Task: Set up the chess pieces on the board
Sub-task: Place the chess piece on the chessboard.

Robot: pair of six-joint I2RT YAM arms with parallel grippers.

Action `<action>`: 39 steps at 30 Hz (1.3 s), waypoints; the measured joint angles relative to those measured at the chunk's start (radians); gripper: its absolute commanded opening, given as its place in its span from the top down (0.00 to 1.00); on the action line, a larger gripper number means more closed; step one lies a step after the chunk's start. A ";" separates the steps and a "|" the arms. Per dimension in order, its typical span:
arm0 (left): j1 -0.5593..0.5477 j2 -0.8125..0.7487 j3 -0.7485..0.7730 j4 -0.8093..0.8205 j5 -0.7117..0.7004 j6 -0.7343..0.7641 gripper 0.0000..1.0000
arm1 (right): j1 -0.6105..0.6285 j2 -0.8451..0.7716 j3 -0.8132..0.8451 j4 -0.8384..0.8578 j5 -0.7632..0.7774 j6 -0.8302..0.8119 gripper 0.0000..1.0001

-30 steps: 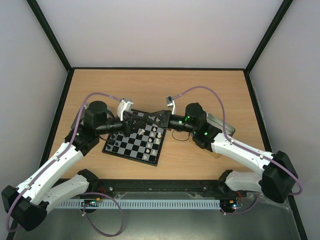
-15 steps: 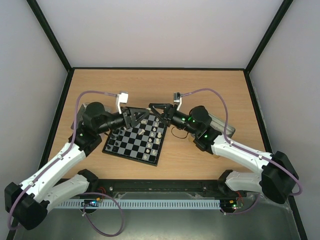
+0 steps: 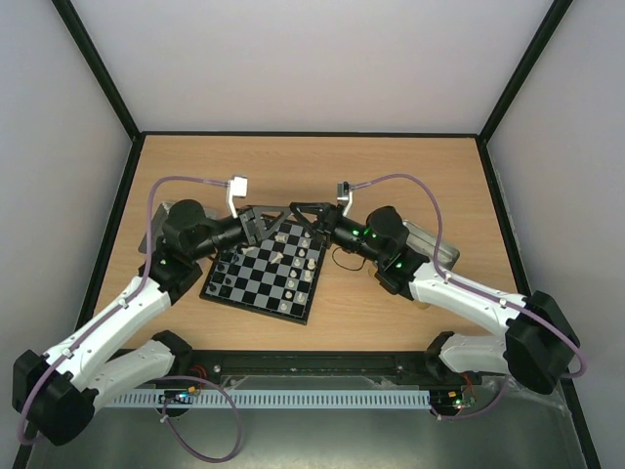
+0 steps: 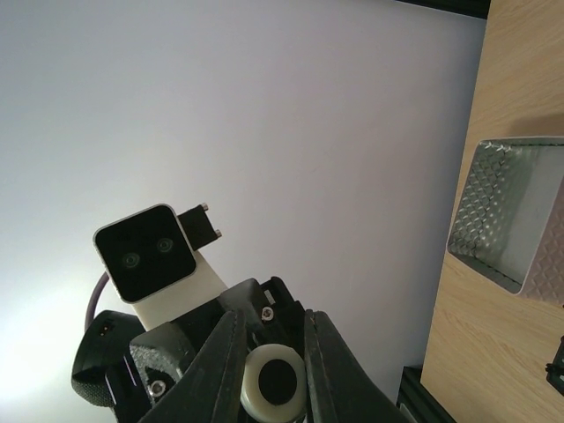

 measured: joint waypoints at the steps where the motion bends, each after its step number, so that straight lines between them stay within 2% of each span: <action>1: 0.000 0.002 0.000 -0.001 -0.001 -0.003 0.85 | 0.000 0.001 0.000 0.002 0.000 0.000 0.91; 6: 0.002 0.013 -0.002 -0.002 -0.004 -0.001 0.79 | 0.000 0.005 0.000 -0.002 0.003 0.000 0.91; 10: 0.002 0.013 -0.004 -0.004 -0.001 0.004 0.79 | 0.000 0.009 0.000 -0.002 0.003 0.003 0.91; 17: 0.005 0.029 -0.005 -0.018 -0.001 0.019 0.97 | -0.001 0.022 0.000 -0.005 0.011 0.006 0.90; 19: 0.005 0.029 -0.005 -0.026 -0.006 0.031 0.97 | -0.001 0.026 0.000 -0.009 0.013 0.007 0.83; 22: 0.004 0.029 -0.003 -0.055 -0.012 0.049 0.97 | -0.001 0.026 0.001 -0.031 0.019 -0.003 0.64; 24: 0.004 0.029 0.006 -0.108 -0.021 0.076 0.97 | -0.001 0.026 0.005 -0.072 0.041 -0.034 0.51; 26: 0.003 0.033 0.027 -0.190 -0.041 0.110 0.97 | -0.001 0.025 0.012 -0.136 0.079 -0.070 0.43; 30: 0.002 0.061 0.094 -0.401 -0.117 0.207 0.96 | 0.000 0.008 0.039 -0.312 0.206 -0.162 0.41; 35: -0.016 0.132 0.149 -0.682 -0.261 0.297 0.97 | 0.000 -0.034 0.070 -0.565 0.445 -0.247 0.40; 39: -0.122 0.209 0.183 -0.861 -0.380 0.319 0.98 | 0.000 -0.068 0.070 -0.695 0.602 -0.280 0.40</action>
